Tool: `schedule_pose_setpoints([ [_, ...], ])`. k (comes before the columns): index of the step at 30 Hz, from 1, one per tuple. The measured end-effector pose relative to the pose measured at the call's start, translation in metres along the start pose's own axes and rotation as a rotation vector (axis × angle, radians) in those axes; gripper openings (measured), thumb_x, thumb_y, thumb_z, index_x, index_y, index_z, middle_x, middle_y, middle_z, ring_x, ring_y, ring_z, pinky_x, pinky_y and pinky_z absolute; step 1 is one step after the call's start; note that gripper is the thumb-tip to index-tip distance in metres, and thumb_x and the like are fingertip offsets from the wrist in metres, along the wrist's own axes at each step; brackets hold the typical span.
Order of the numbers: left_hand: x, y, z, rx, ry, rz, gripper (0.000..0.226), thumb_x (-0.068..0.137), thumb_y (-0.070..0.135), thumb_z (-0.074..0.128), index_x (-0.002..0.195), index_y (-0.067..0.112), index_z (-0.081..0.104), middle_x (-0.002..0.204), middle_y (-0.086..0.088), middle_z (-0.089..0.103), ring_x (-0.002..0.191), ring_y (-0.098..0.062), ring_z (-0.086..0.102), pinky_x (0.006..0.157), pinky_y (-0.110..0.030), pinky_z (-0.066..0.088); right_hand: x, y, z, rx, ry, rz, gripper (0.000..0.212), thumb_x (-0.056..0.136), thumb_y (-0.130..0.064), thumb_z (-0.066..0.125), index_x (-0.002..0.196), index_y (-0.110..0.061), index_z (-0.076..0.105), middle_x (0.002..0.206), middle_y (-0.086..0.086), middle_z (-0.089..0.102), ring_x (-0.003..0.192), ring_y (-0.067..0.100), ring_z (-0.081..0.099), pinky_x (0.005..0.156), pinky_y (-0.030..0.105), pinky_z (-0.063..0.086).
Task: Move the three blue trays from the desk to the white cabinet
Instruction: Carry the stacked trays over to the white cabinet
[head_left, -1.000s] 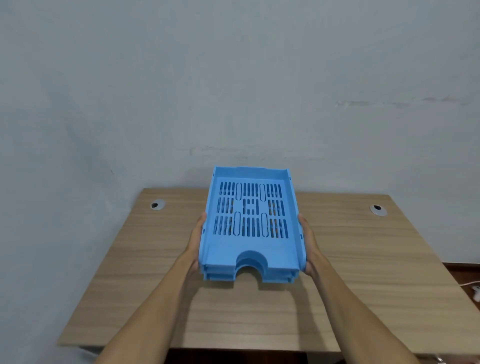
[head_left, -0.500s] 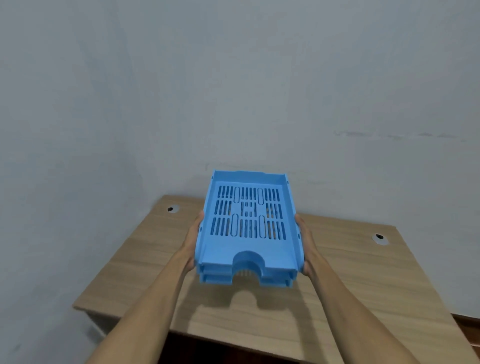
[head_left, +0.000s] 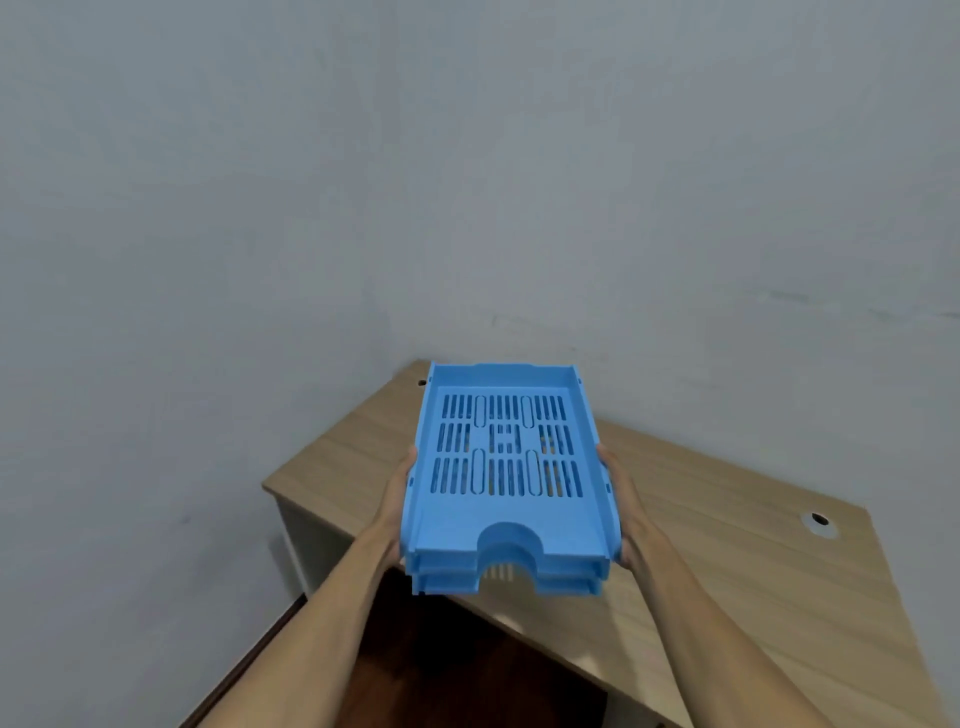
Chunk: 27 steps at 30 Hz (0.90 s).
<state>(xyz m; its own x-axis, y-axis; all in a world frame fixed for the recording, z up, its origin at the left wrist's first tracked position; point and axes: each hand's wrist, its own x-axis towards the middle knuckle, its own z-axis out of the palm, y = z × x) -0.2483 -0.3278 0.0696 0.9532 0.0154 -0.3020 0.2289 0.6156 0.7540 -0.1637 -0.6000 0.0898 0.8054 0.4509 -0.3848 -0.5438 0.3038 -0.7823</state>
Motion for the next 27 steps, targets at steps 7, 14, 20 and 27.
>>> schedule_pose_setpoints([
  [7, -0.093, 0.027, -0.038, -0.007, 0.221, 0.146, 0.065, 0.094, 0.055, 0.040, 0.129, 0.004, 0.059, 0.118, -0.024, 0.064, 0.095, -0.037, 0.065, 0.089, -0.049, 0.052, 0.010, 0.040, 0.073, -0.022, -0.222, 0.101, 0.055, 0.080, -0.059, 0.061, 0.102, -0.011, 0.077, 0.100, 0.018, 0.074, 0.081, 0.034, 0.072, 0.073, 0.045, 0.061],
  [14, -0.194, 0.042, -0.115, 0.028, 0.445, 0.253, 0.066, 0.092, 0.062, 0.040, 0.114, 0.009, 0.072, 0.105, -0.023, 0.073, 0.085, -0.035, 0.071, 0.075, -0.042, 0.059, 0.011, 0.102, 0.168, -0.140, -0.364, 0.252, 0.061, 0.081, -0.066, 0.056, 0.096, -0.011, 0.078, 0.096, 0.018, 0.075, 0.079, 0.034, 0.072, 0.070, 0.044, 0.061],
  [20, -0.307, 0.036, -0.162, -0.029, 0.624, 0.356, 0.066, 0.091, 0.064, 0.041, 0.111, 0.011, 0.074, 0.107, -0.023, 0.073, 0.086, -0.034, 0.070, 0.081, -0.044, 0.055, -0.024, 0.168, 0.251, -0.194, -0.515, 0.358, 0.057, 0.079, -0.060, 0.065, 0.104, -0.010, 0.075, 0.102, 0.018, 0.074, 0.087, 0.036, 0.072, 0.081, 0.049, 0.058],
  [27, -0.452, 0.012, -0.196, -0.078, 0.789, 0.416, 0.065, 0.092, 0.065, 0.037, 0.098, 0.015, 0.079, 0.101, -0.022, 0.074, 0.085, -0.034, 0.072, 0.076, -0.041, 0.058, -0.096, 0.245, 0.327, -0.403, -0.672, 0.418, 0.068, 0.077, -0.064, 0.066, 0.115, -0.008, 0.072, 0.109, 0.022, 0.070, 0.093, 0.039, 0.068, 0.093, 0.055, 0.051],
])
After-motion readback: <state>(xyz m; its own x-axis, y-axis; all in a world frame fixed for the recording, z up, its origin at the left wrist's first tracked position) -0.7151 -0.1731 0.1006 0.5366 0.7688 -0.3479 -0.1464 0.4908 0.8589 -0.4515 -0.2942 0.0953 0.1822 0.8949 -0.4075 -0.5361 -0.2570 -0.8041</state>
